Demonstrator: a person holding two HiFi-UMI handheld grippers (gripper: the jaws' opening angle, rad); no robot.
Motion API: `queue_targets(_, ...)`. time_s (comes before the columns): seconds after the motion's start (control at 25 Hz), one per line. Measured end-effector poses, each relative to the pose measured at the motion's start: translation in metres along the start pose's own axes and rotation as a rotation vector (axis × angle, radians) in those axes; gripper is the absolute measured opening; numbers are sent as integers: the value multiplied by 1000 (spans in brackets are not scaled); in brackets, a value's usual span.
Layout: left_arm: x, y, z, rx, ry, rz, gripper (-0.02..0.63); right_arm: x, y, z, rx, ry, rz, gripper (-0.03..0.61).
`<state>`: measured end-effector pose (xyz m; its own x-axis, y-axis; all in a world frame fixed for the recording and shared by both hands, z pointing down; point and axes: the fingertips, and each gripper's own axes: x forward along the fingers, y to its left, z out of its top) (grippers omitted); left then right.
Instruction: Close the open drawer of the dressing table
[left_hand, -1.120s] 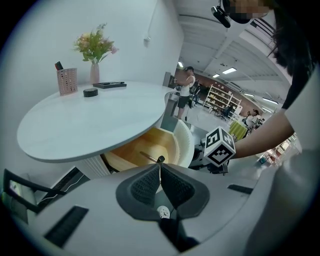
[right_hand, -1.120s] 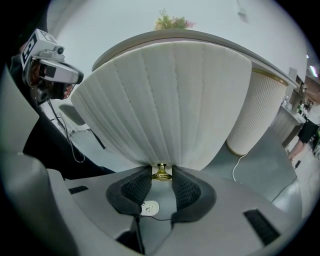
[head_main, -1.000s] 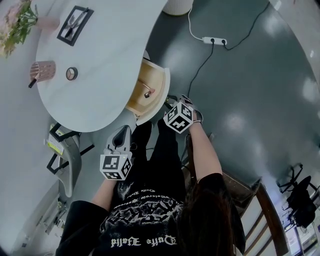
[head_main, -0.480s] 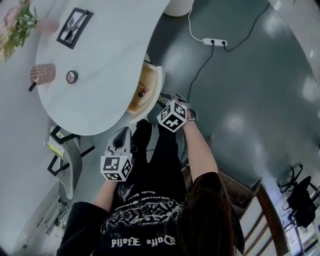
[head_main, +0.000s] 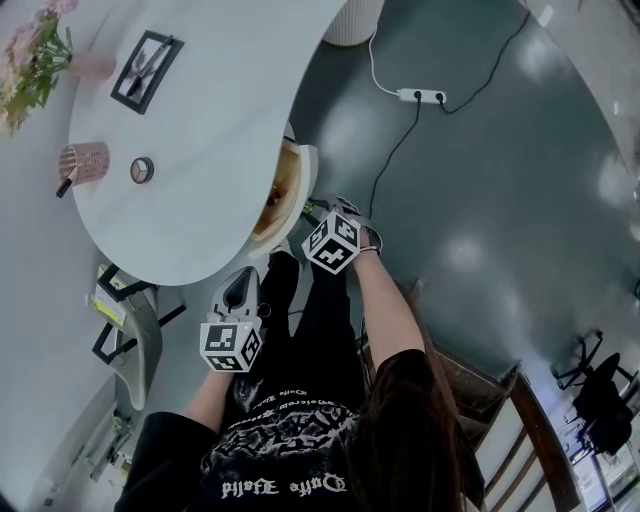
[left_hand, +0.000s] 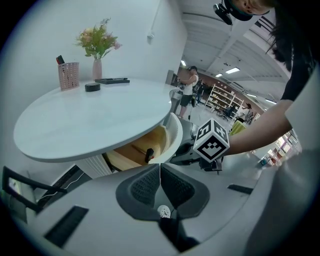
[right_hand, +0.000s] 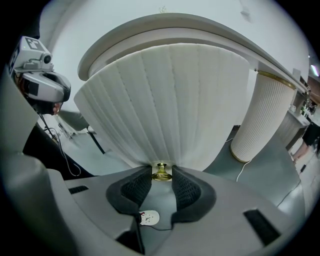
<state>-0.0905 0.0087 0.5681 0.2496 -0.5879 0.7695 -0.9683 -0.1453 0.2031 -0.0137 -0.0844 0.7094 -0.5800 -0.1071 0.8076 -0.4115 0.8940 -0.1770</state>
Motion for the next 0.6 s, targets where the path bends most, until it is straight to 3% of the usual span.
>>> queue_targets(0.6,2,3,0,-4,2,4,26,11,0,18,5,-20,-5,149)
